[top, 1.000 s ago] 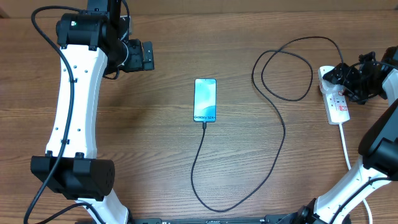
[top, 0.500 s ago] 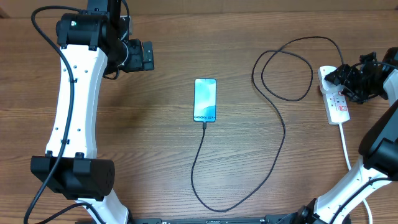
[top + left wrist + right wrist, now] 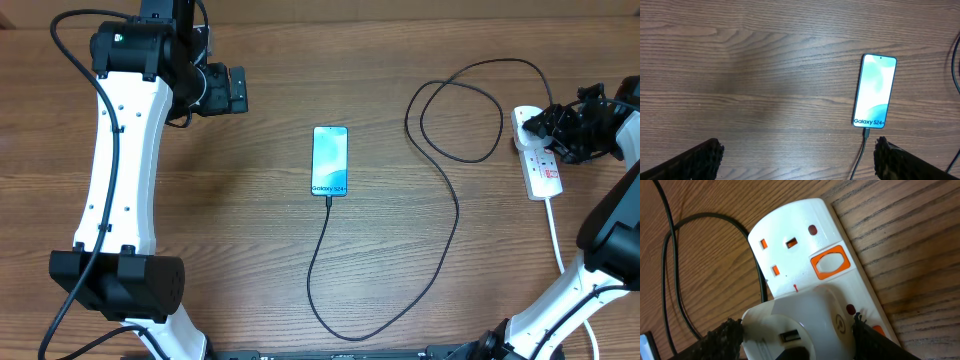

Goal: Plug charger to phone and switch on socket

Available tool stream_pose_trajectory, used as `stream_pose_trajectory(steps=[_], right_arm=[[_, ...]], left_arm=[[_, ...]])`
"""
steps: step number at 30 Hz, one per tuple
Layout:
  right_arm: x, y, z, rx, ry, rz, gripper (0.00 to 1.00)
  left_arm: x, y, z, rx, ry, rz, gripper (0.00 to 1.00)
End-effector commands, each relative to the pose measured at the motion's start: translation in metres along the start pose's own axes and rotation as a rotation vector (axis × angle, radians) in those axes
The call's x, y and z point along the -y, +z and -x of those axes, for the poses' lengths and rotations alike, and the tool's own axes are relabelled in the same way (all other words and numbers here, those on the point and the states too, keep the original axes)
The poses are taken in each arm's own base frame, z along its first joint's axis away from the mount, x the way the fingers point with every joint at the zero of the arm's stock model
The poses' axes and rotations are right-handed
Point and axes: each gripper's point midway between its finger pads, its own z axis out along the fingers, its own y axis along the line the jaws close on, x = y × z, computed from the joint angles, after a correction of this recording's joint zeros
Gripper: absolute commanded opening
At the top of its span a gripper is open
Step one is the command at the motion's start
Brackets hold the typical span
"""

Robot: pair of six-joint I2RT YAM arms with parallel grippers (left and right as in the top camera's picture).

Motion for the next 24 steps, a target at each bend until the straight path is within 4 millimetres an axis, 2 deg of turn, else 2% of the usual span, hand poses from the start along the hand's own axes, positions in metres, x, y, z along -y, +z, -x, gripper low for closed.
stream_pose_trajectory(steps=[1,6,9,24], right_arm=[[0.0,0.013,-0.015,-0.058,0.029,0.01,0.71],[0.005,0.013,-0.015,-0.056,0.027,-0.017,0.72],[0.006,0.013,-0.013,-0.047,0.023,-0.023,0.82],[0.007,0.007,-0.004,-0.028,0.021,-0.03,0.83]], left_arm=[[0.003,0.002,0.001,0.0,0.02,0.003,1.0],[0.003,0.002,0.001,0.0,0.02,0.003,1.0],[0.003,0.002,0.001,0.0,0.02,0.003,1.0],[0.003,0.002,0.001,0.0,0.02,0.004,1.0]])
